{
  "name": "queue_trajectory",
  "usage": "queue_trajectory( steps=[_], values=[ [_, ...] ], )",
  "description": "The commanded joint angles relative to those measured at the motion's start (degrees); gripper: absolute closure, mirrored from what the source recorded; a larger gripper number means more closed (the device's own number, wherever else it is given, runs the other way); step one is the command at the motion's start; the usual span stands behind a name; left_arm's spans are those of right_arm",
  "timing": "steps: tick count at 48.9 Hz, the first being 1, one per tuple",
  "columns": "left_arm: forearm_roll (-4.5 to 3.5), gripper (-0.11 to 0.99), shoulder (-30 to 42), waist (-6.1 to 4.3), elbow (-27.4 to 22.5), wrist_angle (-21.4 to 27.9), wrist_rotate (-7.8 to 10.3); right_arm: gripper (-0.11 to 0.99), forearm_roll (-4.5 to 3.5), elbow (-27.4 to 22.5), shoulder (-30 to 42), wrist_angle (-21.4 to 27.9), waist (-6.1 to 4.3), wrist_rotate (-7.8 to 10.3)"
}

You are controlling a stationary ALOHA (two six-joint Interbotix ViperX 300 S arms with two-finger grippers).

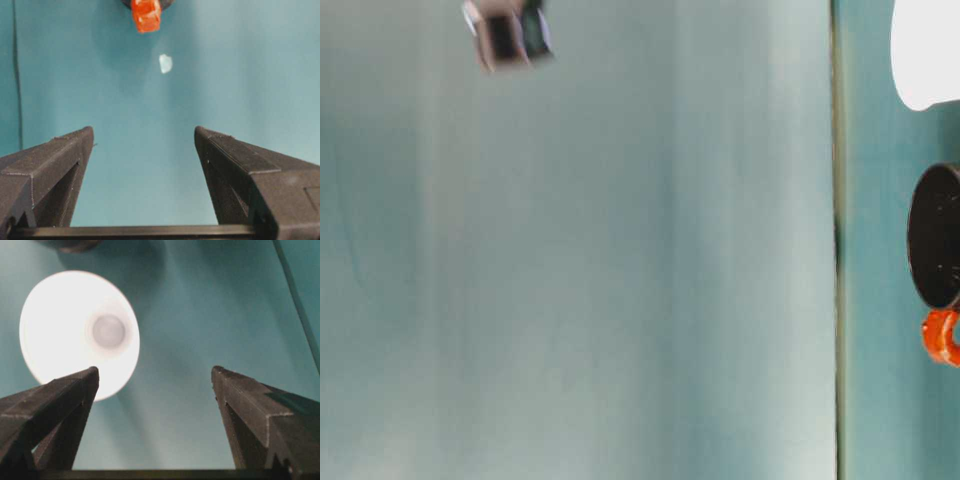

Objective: Put the paper cup into the moved red handle cup holder.

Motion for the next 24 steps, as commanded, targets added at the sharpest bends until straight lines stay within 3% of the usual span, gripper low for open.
queue_trajectory(
  steps=[1, 24],
  values=[
    [0.09, 0.0, -0.5, 0.0, -0.6, -0.4, -0.09, -0.08, -0.09, -1.8, 2.3, -0.1, -0.18, 0.44],
    [0.09, 0.0, -0.5, -0.09, -0.5, -0.5, -0.18, -0.08, 0.26, -2.4, 10.3, -5.3, -0.18, 0.7]
  ],
)
